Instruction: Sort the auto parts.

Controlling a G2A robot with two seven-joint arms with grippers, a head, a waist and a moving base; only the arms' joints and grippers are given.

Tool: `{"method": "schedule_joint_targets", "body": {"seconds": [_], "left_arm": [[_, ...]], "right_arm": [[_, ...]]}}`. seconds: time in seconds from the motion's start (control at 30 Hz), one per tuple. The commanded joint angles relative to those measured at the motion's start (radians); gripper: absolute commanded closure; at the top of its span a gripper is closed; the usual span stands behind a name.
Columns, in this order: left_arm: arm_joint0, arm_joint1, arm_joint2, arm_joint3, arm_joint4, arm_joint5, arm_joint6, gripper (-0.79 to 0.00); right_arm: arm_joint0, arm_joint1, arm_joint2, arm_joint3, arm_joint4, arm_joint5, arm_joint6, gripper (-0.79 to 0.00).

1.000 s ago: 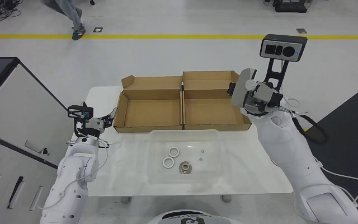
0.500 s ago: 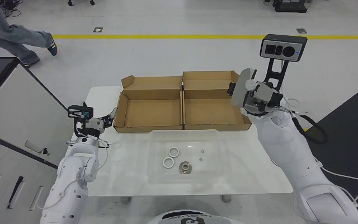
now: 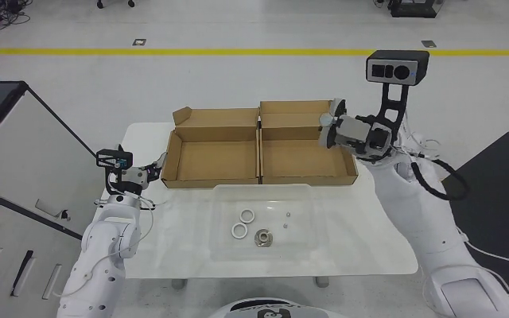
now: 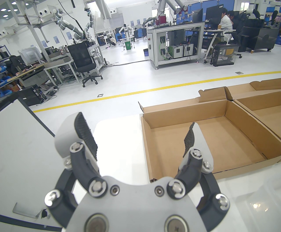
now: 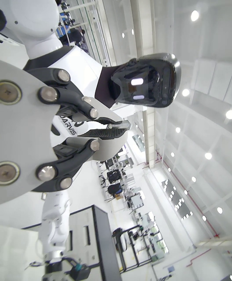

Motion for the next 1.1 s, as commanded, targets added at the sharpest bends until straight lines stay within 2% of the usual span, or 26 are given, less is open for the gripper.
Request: {"method": "schedule_joint_targets", "body": {"seconds": [0.0, 0.17, 0.3, 0.4, 0.53, 0.83, 1.07], "left_arm": [[0.000, 0.000, 0.000, 0.000, 0.000, 0.000, 0.000, -0.785], [0.000, 0.000, 0.000, 0.000, 0.000, 0.000, 0.000, -0.785], [0.000, 0.000, 0.000, 0.000, 0.000, 0.000, 0.000, -0.785], [0.000, 0.000, 0.000, 0.000, 0.000, 0.000, 0.000, -0.785], [0.000, 0.000, 0.000, 0.000, 0.000, 0.000, 0.000, -0.785], [0.000, 0.000, 0.000, 0.000, 0.000, 0.000, 0.000, -0.785], [0.000, 0.000, 0.000, 0.000, 0.000, 0.000, 0.000, -0.785]], "right_arm": [[-0.007, 0.012, 0.051, 0.009, -0.081, 0.075, 0.040, 0.000], [0.012, 0.041, 0.159, 0.017, -0.269, 0.240, 0.120, 0.000], [0.100, 0.063, 0.202, 0.036, -0.513, 0.355, 0.208, 0.000], [0.186, 0.074, 0.183, 0.063, -0.693, 0.418, 0.263, 0.000], [0.310, 0.077, 0.097, 0.144, -0.879, 0.445, 0.332, 0.000], [0.534, 0.052, -0.182, 0.321, -1.249, 0.418, 0.418, 0.000], [0.635, 0.007, -0.392, 0.416, -1.394, 0.384, 0.414, 0.000]]}}
